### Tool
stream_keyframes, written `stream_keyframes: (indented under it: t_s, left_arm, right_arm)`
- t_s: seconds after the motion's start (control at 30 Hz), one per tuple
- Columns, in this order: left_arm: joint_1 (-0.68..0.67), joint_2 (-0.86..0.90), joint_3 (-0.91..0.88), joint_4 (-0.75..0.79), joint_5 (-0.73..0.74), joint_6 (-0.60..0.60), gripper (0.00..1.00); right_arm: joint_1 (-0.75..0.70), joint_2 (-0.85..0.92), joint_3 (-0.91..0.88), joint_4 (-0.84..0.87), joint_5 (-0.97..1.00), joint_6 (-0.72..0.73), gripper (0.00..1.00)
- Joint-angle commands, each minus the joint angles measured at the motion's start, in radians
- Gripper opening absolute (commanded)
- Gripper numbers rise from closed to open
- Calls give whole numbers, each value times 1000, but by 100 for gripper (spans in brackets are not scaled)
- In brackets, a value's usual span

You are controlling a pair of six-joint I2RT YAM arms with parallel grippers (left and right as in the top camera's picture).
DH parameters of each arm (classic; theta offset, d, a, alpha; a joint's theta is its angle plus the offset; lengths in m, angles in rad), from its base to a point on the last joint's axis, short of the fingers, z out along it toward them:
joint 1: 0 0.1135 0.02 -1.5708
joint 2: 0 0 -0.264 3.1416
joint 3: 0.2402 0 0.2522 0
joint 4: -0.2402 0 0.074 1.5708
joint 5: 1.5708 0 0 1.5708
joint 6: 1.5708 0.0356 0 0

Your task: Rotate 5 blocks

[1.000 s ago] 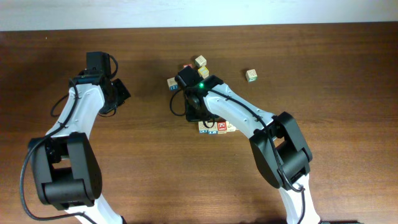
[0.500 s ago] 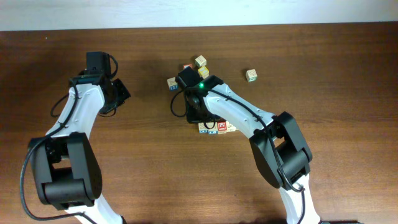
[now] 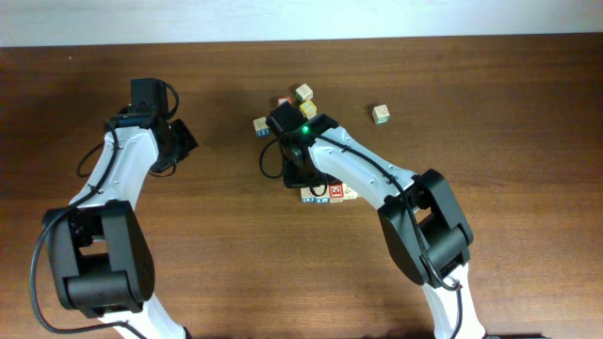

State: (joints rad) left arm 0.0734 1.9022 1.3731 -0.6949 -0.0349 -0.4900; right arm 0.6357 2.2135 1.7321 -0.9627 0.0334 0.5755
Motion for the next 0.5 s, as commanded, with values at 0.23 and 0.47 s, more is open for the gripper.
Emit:
stream_keyframes:
  t_s: [0.23, 0.47]
  left_arm:
    - [-2, 16, 19, -2, -7, 13, 0]
    - [-2, 16, 19, -2, -7, 13, 0]
  right_arm:
    - [6, 6, -6, -10, -3, 8, 4]
    - [6, 6, -6, -11, -3, 8, 4]
